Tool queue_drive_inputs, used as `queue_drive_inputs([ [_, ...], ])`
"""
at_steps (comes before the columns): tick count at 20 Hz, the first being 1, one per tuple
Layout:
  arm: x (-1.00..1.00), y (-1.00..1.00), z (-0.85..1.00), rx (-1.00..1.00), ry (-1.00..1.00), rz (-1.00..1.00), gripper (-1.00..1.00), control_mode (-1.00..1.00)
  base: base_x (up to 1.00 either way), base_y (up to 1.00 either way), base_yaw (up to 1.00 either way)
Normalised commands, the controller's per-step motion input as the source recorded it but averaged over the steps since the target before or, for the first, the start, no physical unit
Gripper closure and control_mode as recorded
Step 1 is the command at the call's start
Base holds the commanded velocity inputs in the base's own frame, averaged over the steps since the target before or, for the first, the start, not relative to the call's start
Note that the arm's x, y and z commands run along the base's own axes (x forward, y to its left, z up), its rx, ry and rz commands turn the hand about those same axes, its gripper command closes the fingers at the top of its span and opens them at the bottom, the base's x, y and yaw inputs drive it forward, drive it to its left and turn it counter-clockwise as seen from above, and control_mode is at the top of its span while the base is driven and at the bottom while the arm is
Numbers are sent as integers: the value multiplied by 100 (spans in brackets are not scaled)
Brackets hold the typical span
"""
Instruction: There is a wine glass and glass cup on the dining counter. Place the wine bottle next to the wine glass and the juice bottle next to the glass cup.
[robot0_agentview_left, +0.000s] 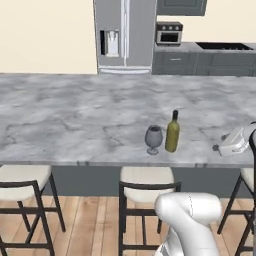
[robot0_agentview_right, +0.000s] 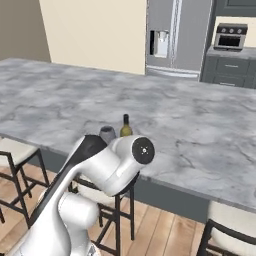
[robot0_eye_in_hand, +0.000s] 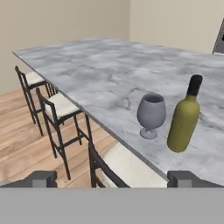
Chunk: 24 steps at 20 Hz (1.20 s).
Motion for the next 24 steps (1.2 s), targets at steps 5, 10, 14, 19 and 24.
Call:
queue_drive_inputs([
  [5, 0, 0, 0, 0, 0, 0, -100, 100, -79, -9, 0],
  [10, 0, 0, 0, 0, 0, 0, -100, 100, -57, -8, -25],
  [14, 0, 0, 0, 0, 0, 0, -100, 100, 0, 9, -95],
  [19, 0, 0, 0, 0, 0, 0, -100, 100, 0, 6, -97],
  [24, 0, 0, 0, 0, 0, 0, -100, 100, 0, 4, -96],
])
